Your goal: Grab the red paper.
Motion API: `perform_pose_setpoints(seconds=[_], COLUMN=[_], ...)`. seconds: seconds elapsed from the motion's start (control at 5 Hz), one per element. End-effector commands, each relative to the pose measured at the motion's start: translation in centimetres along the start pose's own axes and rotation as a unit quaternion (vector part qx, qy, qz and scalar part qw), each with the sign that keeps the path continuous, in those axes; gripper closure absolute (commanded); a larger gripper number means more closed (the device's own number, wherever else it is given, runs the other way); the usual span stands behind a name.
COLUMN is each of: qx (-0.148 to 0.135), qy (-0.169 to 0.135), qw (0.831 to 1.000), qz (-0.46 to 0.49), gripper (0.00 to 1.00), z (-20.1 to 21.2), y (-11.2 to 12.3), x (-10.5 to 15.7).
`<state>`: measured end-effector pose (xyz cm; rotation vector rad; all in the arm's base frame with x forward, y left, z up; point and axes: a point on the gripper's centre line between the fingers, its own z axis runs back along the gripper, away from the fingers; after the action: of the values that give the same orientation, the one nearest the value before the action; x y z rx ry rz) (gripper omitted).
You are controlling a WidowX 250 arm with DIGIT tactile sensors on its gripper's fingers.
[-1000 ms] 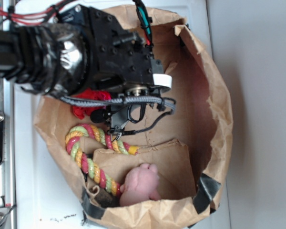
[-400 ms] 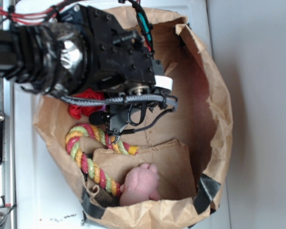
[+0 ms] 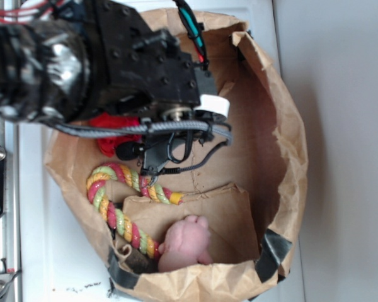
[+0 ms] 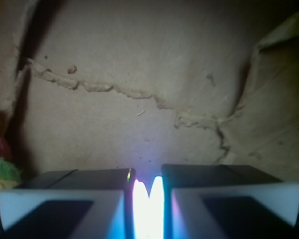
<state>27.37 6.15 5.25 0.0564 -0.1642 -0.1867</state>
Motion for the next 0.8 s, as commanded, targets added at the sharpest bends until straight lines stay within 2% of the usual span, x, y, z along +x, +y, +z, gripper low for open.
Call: perform_pose_setpoints(seconds=[0.0,0.2,0.4,0.6], qx=[-0.025,-0.027,-0.034,-0.017], qy=[-0.024,-0.003,0.038,0.031], qw=[0.999,0.999,0.996,0.996], qz=[0.027,0.028,0.071,0.085], gripper=[1.0,0.0,0.0,0.0], z=[4.0,4.2,4.1,4.1], y=[1.0,1.2,1.0,0.0], x=[-0.8,-1.3,-2.3,-2.6])
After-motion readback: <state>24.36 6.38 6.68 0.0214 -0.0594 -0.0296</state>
